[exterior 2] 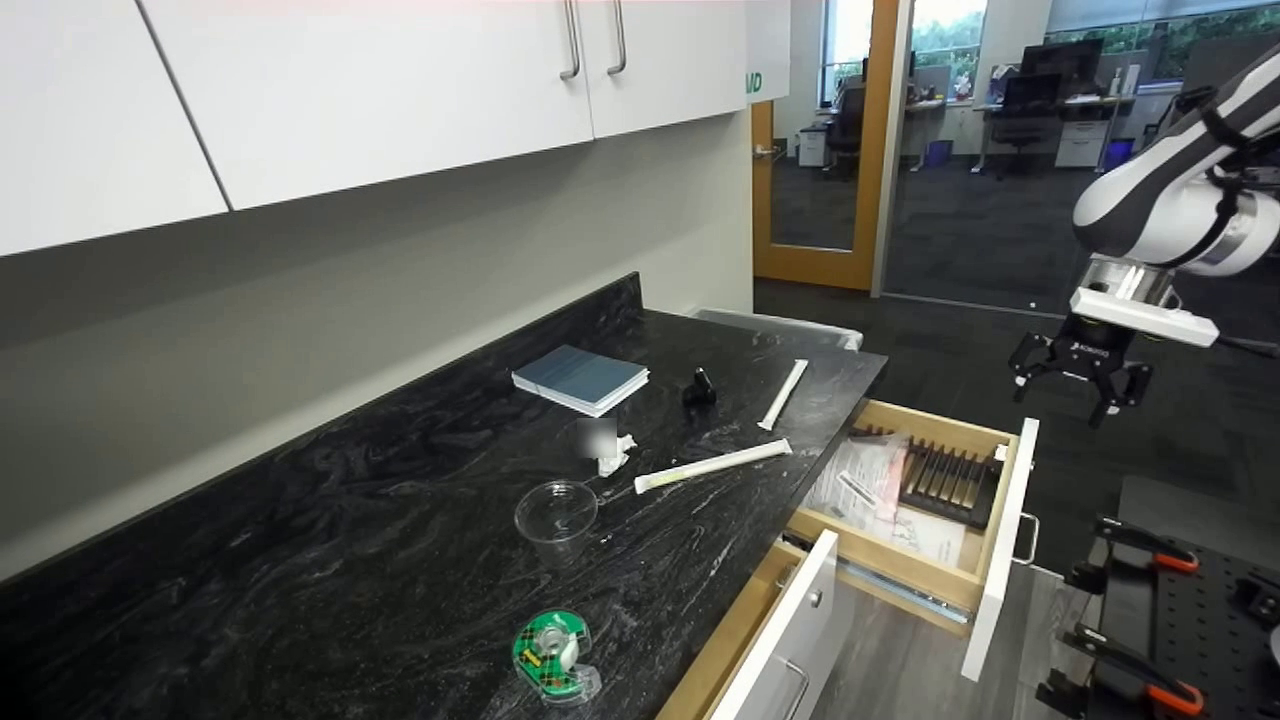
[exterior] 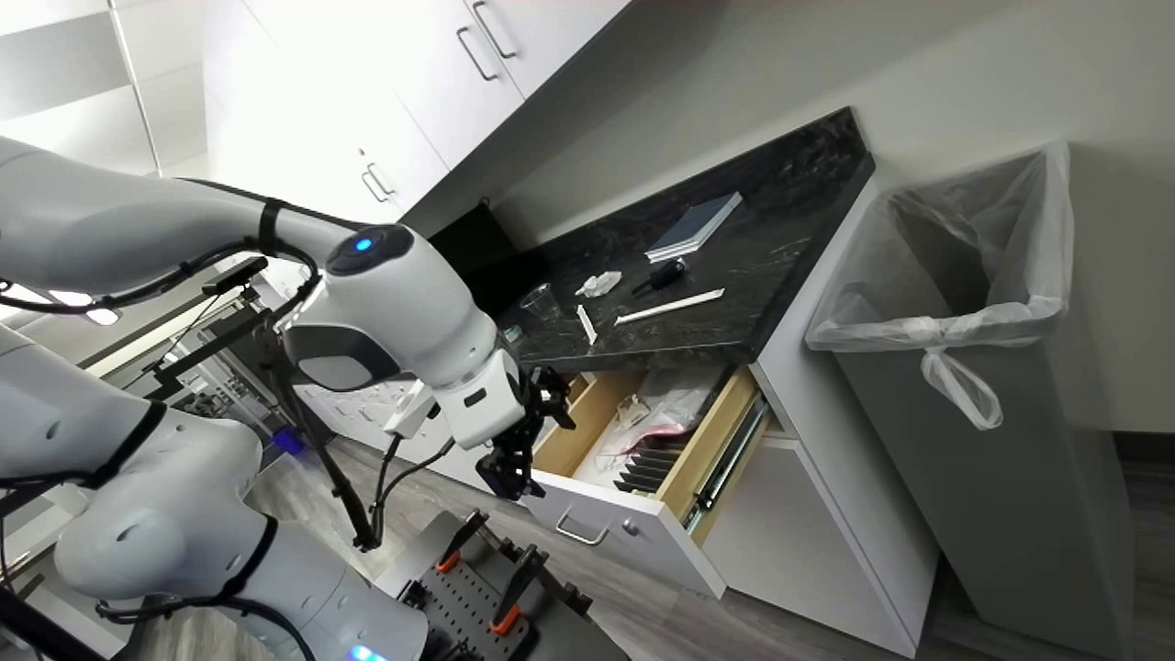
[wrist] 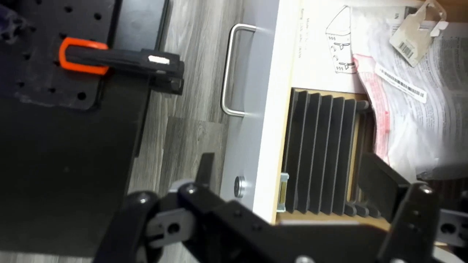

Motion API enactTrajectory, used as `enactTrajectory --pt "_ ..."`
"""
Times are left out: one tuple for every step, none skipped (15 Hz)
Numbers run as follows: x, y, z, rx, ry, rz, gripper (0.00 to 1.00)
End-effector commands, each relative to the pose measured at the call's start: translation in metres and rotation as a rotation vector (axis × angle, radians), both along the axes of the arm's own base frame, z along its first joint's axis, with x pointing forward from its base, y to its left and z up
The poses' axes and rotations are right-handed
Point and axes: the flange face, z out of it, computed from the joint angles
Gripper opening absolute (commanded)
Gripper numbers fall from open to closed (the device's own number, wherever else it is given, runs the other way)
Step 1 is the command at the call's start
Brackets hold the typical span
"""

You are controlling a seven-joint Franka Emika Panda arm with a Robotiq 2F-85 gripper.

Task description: Close the top drawer of the bottom cabinet.

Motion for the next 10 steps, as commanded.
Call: enactTrajectory --pt "-0.025 -0.018 -0.023 0.106 -0.09 -0.147 1.0" --pt "-0.036 -0.025 -0.028 0.138 -0.123 -0.19 1.0" --pt "-0.048 -0.031 -0.032 0.171 -0.162 -0.227 1.0" --pt "-0.059 -0.036 -0.032 0.198 -0.194 -0.239 1.0" --pt "-0.043 -0.029 -0.031 0.147 -0.135 -0.202 1.0" --pt "-0.051 -0.034 -0.033 0.151 -0.145 -0.21 1.0" --pt "-0.052 -0.035 -0.032 0.15 -0.145 -0.212 1.0" --pt "-0.049 -0.034 -0.032 0.148 -0.145 -0.206 1.0" --pt "-0.047 -0.033 -0.032 0.148 -0.143 -0.199 1.0" --pt "-0.047 -0.033 -0.034 0.157 -0.13 -0.241 1.0"
